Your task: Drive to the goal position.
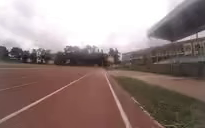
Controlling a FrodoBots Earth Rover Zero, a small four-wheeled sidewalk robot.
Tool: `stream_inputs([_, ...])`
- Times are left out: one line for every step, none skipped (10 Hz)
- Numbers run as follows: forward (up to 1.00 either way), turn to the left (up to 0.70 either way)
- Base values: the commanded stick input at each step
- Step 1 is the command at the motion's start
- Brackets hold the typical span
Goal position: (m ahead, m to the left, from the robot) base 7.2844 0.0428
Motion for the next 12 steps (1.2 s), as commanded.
stream_inputs([0.7, 0.0])
stream_inputs([0.7, 0.0])
stream_inputs([0.7, 0.0])
stream_inputs([0.7, 0.0])
stream_inputs([0.7, -0.08])
stream_inputs([0.7, -0.17])
stream_inputs([0.7, -0.2])
stream_inputs([0.7, -0.22])
stream_inputs([0.7, -0.11])
stream_inputs([0.7, -0.01])
stream_inputs([0.7, 0.0])
stream_inputs([0.7, 0.0])
